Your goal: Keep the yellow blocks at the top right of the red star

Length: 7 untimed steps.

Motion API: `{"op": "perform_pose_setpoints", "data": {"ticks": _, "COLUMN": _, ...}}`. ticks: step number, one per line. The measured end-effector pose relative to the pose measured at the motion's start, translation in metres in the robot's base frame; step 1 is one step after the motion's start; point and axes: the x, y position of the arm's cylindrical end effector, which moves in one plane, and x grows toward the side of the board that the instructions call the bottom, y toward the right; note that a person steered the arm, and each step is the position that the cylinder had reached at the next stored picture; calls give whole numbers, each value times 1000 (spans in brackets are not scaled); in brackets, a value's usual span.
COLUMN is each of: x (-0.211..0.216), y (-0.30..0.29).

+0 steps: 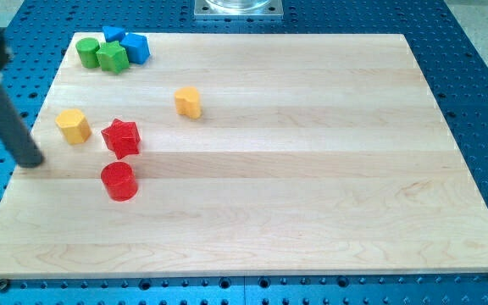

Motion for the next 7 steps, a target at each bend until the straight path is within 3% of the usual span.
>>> {"op": "perform_pose_setpoints", "data": {"ticks": 2, "x": -57, "y": 90}}
{"op": "perform_pose_setpoints", "data": {"ticks": 3, "x": -65, "y": 46}}
{"op": "perform_pose_setpoints", "data": {"ticks": 4, "x": -109, "y": 83}}
{"op": "perform_pose_setpoints", "data": {"ticks": 5, "x": -121, "y": 177}}
{"op": "perform_pose_setpoints", "data": {"ticks": 6, "x": -133, "y": 175}}
{"op": "perform_pose_setpoints", "data": {"ticks": 7, "x": -102, "y": 144}}
